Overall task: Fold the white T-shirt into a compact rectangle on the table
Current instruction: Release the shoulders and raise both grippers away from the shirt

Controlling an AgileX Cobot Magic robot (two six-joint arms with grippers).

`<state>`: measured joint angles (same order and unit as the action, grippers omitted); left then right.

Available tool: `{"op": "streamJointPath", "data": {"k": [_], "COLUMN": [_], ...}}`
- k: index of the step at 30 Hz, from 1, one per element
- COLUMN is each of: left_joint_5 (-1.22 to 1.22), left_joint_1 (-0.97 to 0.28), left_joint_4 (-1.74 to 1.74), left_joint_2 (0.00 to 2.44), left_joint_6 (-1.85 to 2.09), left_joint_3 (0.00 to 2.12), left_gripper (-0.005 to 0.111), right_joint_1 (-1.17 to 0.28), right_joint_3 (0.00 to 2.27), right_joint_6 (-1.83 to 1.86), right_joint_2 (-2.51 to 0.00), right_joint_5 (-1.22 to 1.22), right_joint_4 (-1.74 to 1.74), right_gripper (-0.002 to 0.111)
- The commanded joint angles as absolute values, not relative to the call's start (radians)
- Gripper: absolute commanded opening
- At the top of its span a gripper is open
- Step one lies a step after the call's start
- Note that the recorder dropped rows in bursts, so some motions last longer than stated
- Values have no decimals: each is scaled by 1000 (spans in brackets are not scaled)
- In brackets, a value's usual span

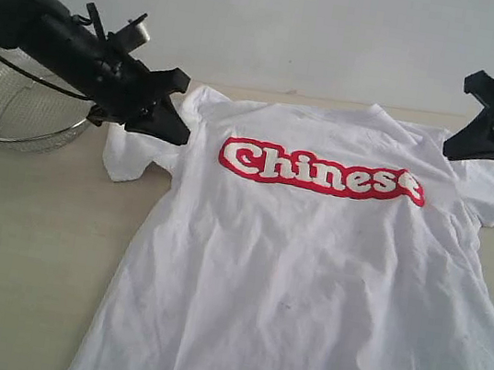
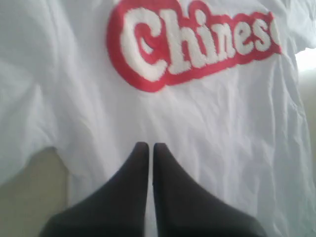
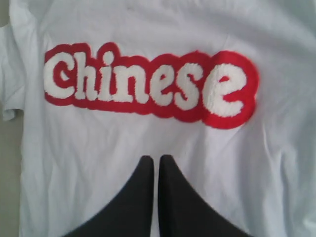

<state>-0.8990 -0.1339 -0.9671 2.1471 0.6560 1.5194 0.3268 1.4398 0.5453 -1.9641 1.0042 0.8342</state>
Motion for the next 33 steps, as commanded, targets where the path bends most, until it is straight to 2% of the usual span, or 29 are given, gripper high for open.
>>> {"op": "streamJointPath", "data": {"k": [1,6,14,33], "left_joint_5": [-914,-887,-692,-539], "left_joint_1": [-144,-144,-144,-144], "left_joint_4": [-998,-1011,-1013,-1007], "left_joint_2": [2014,1847,1612,1571], "left_joint_6": [680,719,732,749], "left_joint_3": [1397,1216,980,967], "left_gripper": [4,4,4,4], "right_joint_1": [329,329,329,329], "right_joint_3": [1340,1278,1269,1269], "right_joint_6": [559,595,616,611], "right_joint_2": [-1839,-1729,-1694,-1694], "right_joint_5": [1015,982,999,910], "right_joint_4": [854,854,845,845], "right_gripper": [0,0,0,0]}}
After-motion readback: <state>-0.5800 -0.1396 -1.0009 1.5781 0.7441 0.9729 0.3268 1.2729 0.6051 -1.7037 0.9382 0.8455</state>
